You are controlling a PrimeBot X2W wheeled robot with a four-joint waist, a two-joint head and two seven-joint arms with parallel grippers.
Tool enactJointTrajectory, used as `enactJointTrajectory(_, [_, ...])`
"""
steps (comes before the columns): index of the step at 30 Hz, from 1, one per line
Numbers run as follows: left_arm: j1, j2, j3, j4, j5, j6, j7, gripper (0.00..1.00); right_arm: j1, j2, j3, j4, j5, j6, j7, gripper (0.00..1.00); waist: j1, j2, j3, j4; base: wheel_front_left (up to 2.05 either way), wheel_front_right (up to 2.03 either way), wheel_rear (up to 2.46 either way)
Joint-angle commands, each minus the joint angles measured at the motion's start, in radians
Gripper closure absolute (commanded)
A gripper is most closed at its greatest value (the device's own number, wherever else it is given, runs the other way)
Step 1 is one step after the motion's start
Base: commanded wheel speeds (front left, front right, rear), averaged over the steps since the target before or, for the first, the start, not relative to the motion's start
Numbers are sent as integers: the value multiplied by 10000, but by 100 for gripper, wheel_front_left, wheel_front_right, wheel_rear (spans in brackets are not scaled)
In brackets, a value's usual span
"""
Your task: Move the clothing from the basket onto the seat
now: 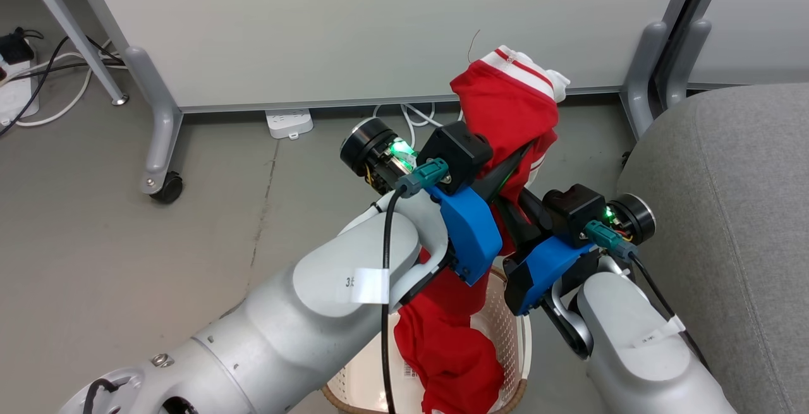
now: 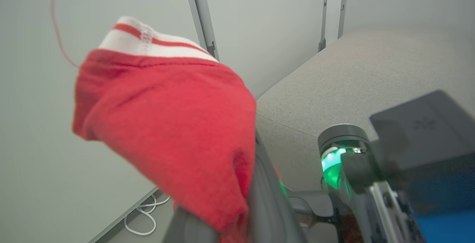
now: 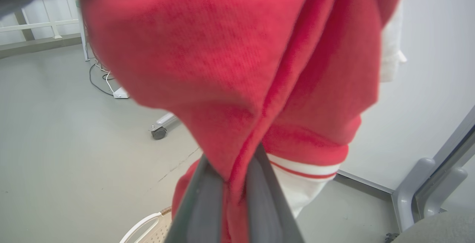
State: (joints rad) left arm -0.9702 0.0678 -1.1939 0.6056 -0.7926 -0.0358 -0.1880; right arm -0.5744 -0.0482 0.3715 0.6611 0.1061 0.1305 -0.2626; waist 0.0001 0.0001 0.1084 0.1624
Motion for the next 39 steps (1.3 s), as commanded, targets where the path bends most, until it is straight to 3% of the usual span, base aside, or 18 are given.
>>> enactJointTrajectory(1, [-142, -19, -10, 43, -53, -13, -80, 100, -159, -39, 19, 22, -3, 5, -35, 100, -1, -1, -9, 2, 0, 0, 0])
enactJointTrajectory(16, [-183, -82, -86, 357, -158, -72, -197, 100, -33, -39, 31, 29, -20, 5, -35, 100, -1, -1, -120, -31, 0, 0, 0])
enactJointTrajectory(17, [-186, -84, -81, 378, -135, -16, -208, 47, -27, -39, 33, 24, -16, 5, -35, 100, -1, -1, -123, -28, 0, 0, 0])
enactJointTrajectory(18, [-189, -86, -75, 400, -103, 46, -236, 0, -21, -39, 39, 23, -12, 5, -35, 100, -1, -1, -125, -28, 0, 0, 0])
enactJointTrajectory(39, [-123, -6, -171, 662, -148, 144, -342, 0, 165, -41, -63, -136, 12, 3, -36, 100, -1, -1, 14, -338, 0, 0, 0])
